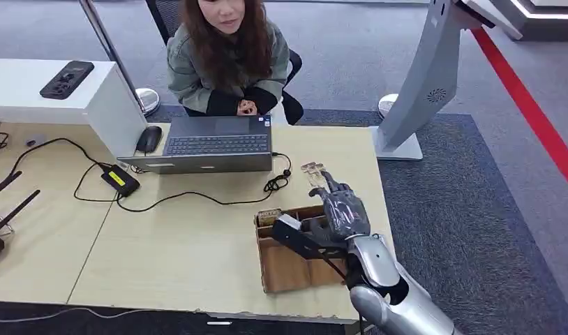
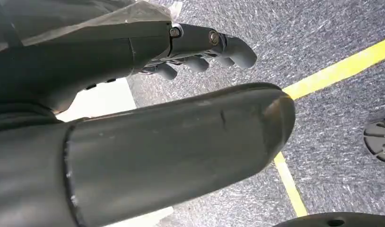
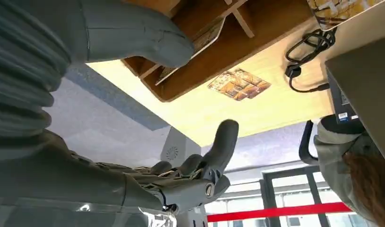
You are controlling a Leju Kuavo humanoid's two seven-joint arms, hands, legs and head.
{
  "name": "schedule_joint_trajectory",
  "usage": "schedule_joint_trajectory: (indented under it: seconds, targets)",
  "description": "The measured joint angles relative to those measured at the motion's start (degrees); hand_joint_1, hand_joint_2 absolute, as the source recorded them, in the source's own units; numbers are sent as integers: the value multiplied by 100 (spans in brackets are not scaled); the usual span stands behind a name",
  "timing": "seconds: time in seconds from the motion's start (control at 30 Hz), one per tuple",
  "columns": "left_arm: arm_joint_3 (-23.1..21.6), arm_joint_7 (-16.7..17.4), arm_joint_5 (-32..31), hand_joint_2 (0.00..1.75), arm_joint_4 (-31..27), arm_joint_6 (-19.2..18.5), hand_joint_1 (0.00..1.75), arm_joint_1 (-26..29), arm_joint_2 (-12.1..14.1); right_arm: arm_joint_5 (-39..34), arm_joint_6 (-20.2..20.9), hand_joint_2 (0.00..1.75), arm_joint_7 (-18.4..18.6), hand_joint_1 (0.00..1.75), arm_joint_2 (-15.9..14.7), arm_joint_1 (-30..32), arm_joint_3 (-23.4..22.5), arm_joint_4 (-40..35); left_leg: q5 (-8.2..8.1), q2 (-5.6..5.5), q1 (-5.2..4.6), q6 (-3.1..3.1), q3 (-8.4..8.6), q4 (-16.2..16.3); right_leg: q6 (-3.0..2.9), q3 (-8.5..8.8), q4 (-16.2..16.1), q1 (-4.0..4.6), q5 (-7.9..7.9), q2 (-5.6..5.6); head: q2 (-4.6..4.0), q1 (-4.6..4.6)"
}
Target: Pass the card to the sensor for recognition and then transmit it.
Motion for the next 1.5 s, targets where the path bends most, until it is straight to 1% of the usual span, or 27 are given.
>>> schedule_joint_trajectory:
  seconds: [0.03,0.07,0.17,0.43,0.57,0.6,0.67,0.73,0.9,1.07,1.13,1.23,1.5]
  targets:
    - [0,0,0,0,0,0,0,0,0,-2,7,175,0,47,4,0,2,0,0,0,0,0,0,0,0,0,0,0,0,0,0,0]
    - [0,0,0,0,0,0,0,0,0,-4,13,175,4,16,7,0,4,0,0,0,0,0,0,0,0,0,0,0,0,0,0,0]
    - [0,0,0,0,0,0,0,0,0,-24,44,175,15,14,13,0,11,0,0,0,0,0,0,0,0,0,0,0,0,0,0,0]
    - [0,-26,-4,0,0,0,0,0,0,-35,83,175,15,12,15,-1,46,0,0,0,0,0,0,0,0,0,0,0,0,0,0,0]
    - [0,-46,-26,0,0,0,0,0,0,-35,85,175,15,17,13,-1,46,0,0,0,0,0,0,0,0,0,0,0,0,0,0,0]
    - [0,-50,-33,0,0,0,0,0,0,-35,83,175,15,21,15,-1,46,0,0,0,0,0,0,0,0,0,0,0,0,0,0,0]
    - [0,-63,-37,0,0,0,0,0,0,-35,83,175,15,21,13,-1,46,0,0,0,0,0,0,0,0,0,0,0,0,0,0,0]
    - [0,-70,-42,0,0,0,0,0,0,-35,81,175,15,26,13,-1,46,0,0,0,0,0,0,0,0,0,0,0,0,0,0,0]
    - [0,-77,-59,0,0,0,0,0,0,-35,70,175,24,31,13,-1,46,0,0,0,0,0,0,0,0,0,0,0,0,0,0,0]
    - [0,-83,-70,0,0,0,0,-1,0,59,20,175,50,33,13,-4,46,11,0,0,0,0,0,0,0,0,0,0,0,0,0,0]
    - [0,-85,-83,0,0,0,0,-1,0,158,-17,175,61,37,11,-4,44,18,0,0,0,0,0,0,0,0,0,0,0,0,0,0]
    - [0,-90,-90,0,0,0,0,-1,0,288,-54,175,66,37,4,-3,42,70,0,0,0,0,1,0,0,0,-1,0,0,0,0,0]
    - [0,-98,-103,0,0,0,0,-1,0,315,-92,175,66,37,-24,2,35,216,0,0,0,0,2,0,0,-1,0,0,0,0,0,0]
